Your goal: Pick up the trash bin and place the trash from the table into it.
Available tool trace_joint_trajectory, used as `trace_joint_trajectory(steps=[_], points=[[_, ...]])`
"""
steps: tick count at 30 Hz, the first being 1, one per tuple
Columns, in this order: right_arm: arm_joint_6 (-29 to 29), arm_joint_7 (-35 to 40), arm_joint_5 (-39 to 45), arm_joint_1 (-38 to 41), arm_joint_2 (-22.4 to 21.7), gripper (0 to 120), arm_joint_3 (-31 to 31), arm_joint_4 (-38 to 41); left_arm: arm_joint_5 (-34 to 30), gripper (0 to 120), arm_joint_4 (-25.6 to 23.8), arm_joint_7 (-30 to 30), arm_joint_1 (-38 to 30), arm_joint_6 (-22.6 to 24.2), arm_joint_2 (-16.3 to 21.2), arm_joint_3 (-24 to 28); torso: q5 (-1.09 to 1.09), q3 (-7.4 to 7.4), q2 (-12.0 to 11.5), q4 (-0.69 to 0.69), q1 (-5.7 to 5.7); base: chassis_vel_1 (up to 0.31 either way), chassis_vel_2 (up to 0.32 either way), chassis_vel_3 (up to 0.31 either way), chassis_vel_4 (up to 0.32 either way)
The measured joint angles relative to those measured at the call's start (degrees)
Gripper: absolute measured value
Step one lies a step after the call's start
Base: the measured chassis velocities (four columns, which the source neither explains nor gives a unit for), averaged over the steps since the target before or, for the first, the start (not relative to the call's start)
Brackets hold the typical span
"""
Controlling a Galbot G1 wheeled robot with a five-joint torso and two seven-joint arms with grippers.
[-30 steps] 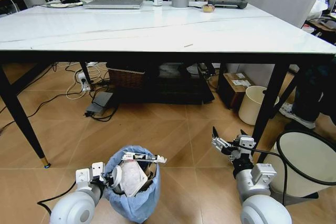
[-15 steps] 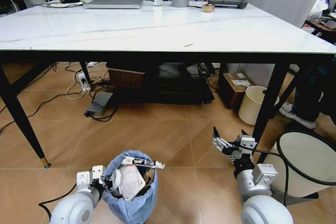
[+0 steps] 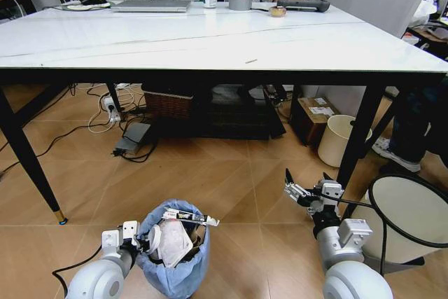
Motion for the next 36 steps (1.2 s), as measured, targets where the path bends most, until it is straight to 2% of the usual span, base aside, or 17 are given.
trace_joint_trajectory(steps=[2, 6, 8, 11, 14, 18, 21, 23, 27, 29, 31, 36], points=[[0.00, 0.00, 0.00, 0.00, 0.00, 100, 0.01, 0.00, 0.03, 0, 0.06, -0.16, -0.07, 0.11, -0.02, 0.00, 0.00, 0.02, 0.01, 0.00, 0.00, 0.000, 0.000, 0.000, 0.000], [0.01, 0.00, 0.01, 0.00, -0.01, 100, 0.04, 0.00, 0.09, 16, 0.20, -0.37, -0.20, 0.32, -0.04, 0.01, 0.01, 0.05, 0.05, 0.00, 0.00, 0.000, 0.000, 0.000, 0.000], [0.01, 0.00, 0.01, 0.00, -0.02, 100, 0.05, 0.00, 0.09, 18, 0.21, -0.38, -0.21, 0.34, -0.04, 0.01, 0.01, 0.05, 0.05, 0.00, 0.00, 0.000, 0.000, 0.000, 0.000], [0.02, 0.00, 0.09, 0.10, -0.06, 100, 0.19, 0.00, 0.09, 33, 0.26, -0.44, -0.34, 0.42, -0.01, 0.01, 0.00, 0.07, 0.07, 0.00, 0.01, 0.000, 0.000, 0.000, 0.000], [0.02, 0.00, 0.13, 0.17, -0.09, 100, 0.28, 0.00, 0.10, 40, 0.27, -0.48, -0.44, 0.46, 0.01, 0.01, 0.01, 0.08, 0.08, 0.00, 0.01, 0.000, 0.000, 0.000, 0.000], [0.02, 0.00, 0.23, 0.15, -0.15, 100, 0.48, 0.00, 0.09, 58, 0.27, -0.55, -0.55, 0.48, 0.01, 0.08, 0.00, 0.10, 0.11, 0.00, 0.01, 0.000, 0.000, 0.000, 0.000], [0.02, 0.00, 0.33, 0.14, -0.28, 100, 0.64, 0.05, 0.26, 70, 0.20, -0.57, -0.48, 0.31, -0.01, 0.09, 0.00, 0.11, 0.11, 0.00, 0.02, 0.000, 0.000, 0.000, 0.000], [0.02, 0.00, 0.37, 0.14, -0.32, 100, 0.69, 0.09, 0.27, 73, 0.04, -0.67, -0.39, 0.29, -0.01, 0.06, 0.00, 0.11, 0.12, 0.00, 0.01, 0.000, 0.000, 0.000, 0.000], [0.02, 0.02, 0.55, 0.17, -0.39, 100, 0.91, 0.30, 0.27, 90, -1.05, -1.27, 0.17, 0.33, 0.05, -0.40, 0.00, 0.12, 0.13, 0.00, 0.02, 0.000, 0.000, 0.000, 0.000], [0.02, 0.03, 0.57, 0.17, -0.40, 100, 0.93, 0.33, 0.27, 91, -1.17, -1.30, 0.23, 0.33, 0.06, -0.47, 0.00, 0.12, 0.13, 0.00, 0.02, 0.000, 0.000, 0.000, 0.000], [0.02, 0.05, 0.74, 0.21, -0.48, 100, 1.04, 0.51, 0.28, 99, -2.31, -1.42, 0.90, 0.40, 0.18, -1.07, 0.00, 0.13, 0.13, 0.00, 0.02, 0.000, 0.000, 0.000, 0.000], [-0.05, 0.08, 1.16, 0.31, -0.59, 100, 1.16, 0.81, 0.81, 100, -4.82, -1.53, 2.28, 0.45, 0.27, -2.37, 0.00, 0.14, 0.15, 0.00, 0.02, 0.000, 0.000, 0.000, 0.000]])
